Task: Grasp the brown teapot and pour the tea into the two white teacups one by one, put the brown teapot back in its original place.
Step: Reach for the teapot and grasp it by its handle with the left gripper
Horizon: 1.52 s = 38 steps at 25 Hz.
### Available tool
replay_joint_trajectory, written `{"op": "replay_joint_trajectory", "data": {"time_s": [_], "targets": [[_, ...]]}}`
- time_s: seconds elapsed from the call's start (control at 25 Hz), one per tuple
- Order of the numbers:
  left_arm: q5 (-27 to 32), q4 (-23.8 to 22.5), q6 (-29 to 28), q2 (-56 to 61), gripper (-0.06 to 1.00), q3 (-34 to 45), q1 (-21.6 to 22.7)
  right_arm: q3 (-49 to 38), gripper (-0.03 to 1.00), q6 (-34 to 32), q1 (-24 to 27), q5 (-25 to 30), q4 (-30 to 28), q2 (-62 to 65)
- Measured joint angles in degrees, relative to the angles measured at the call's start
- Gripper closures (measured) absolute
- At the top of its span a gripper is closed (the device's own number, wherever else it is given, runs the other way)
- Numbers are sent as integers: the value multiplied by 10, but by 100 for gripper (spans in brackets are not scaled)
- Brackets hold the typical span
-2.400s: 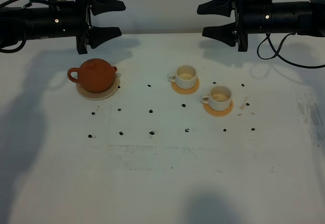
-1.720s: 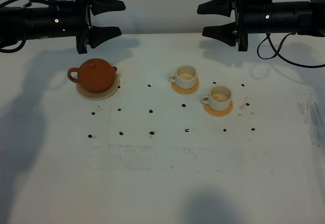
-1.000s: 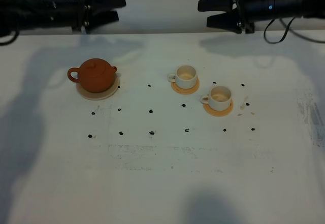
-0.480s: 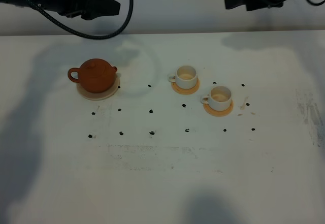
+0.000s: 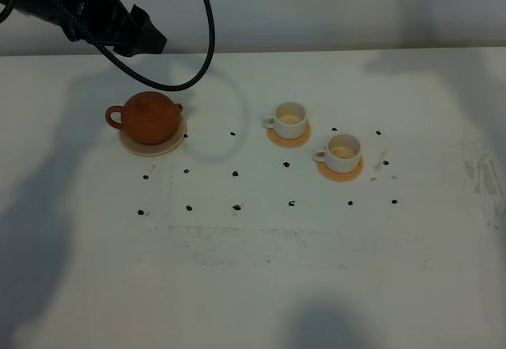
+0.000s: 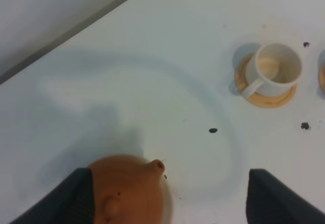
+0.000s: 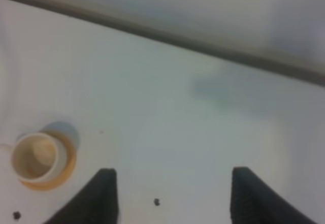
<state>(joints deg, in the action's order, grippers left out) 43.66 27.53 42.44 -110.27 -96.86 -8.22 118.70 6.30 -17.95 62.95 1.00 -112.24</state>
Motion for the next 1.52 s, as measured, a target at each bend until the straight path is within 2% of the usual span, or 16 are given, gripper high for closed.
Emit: {"op": "replay_joint_trajectory", "data": {"time_s": [0.4, 0.56, 0.64, 0.88, 1.04, 1.2, 1.52], "targets": [[0, -3, -5, 0, 35, 0, 0, 0, 50, -6, -11, 65, -27, 74], [-3, -3, -5, 0, 35, 0, 0, -21, 50, -11, -11, 66, -28, 104], [-7, -4, -5, 0, 35, 0, 0, -59, 50, -13, -11, 45, -28, 125], [-15, -5, -7, 0, 35, 0, 0, -242, 50, -14, -11, -117, -10, 214], [-25, -5, -7, 0, 35, 0, 0, -373, 50, -17, -11, -206, -10, 286], [-31, -5, -8, 0, 35, 0, 0, -479, 50, -25, -11, -248, -10, 381], [-39, -6, -8, 0, 35, 0, 2, -641, 50, -40, -11, -268, -5, 634]]}}
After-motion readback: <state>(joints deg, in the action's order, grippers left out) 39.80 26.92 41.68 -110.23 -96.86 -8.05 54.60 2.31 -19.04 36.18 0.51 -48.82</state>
